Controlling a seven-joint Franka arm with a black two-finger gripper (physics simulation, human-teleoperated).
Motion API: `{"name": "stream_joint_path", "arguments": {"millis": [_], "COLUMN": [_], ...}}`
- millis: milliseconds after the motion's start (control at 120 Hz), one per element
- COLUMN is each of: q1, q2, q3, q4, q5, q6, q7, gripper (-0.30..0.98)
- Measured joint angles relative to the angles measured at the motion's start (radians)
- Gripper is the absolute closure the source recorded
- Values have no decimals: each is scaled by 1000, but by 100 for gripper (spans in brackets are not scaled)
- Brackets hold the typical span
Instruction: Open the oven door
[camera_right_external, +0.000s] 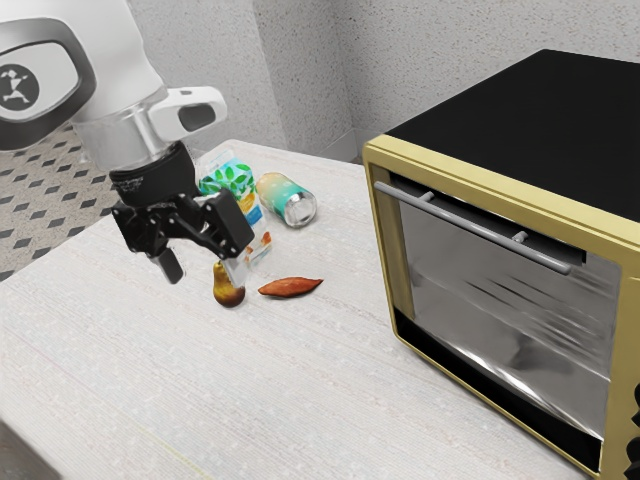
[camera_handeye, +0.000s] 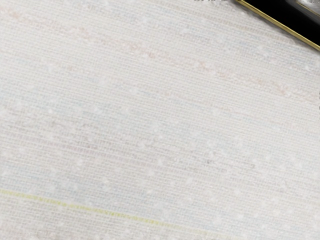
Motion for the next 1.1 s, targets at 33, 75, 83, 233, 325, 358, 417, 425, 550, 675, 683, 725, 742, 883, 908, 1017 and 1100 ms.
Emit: {"name": "stream_joint_path", "arguments": {"millis": [33, 75, 83, 233, 325, 358, 417, 425, 550, 675, 683, 725, 742, 883, 908, 1017, 1100], "q1": [-1, -1, 0, 35, 7, -12, -100, -124, -272, -299, -300, -305, -308, -333, -334, -324, -320], "q2": [-28, -91, -114, -354, -272, -256, -244, -243, -209, -158, -152, -124, -115, -65, -63, -44, -28], "q3": [0, 0, 0, -5, -69, -75, -23, -6, 91, 94, 94, 94, 94, 93, 93, 92, 92], "q4": [-10, -39, -53, -304, -320, -321, -322, -322, -316, -303, -299, -278, -274, -251, -251, -252, -252], "q5": [1, 1, 2, 23, 4, 1, 26, 34, 133, 176, 178, 184, 186, 197, 198, 200, 201], "q6": [-2, -4, -3, 181, 380, 438, 523, 533, 670, 777, 782, 804, 812, 858, 864, 883, 892], "q7": [-24, -52, -58, -156, -293, -342, -422, -433, -598, -765, -775, -823, -842, -984, -1006, -1091, -1145], "gripper": [0, 0, 0, 0, 0, 0, 0, 0, 0, 0, 0, 0, 0, 0, 0, 0, 0]}}
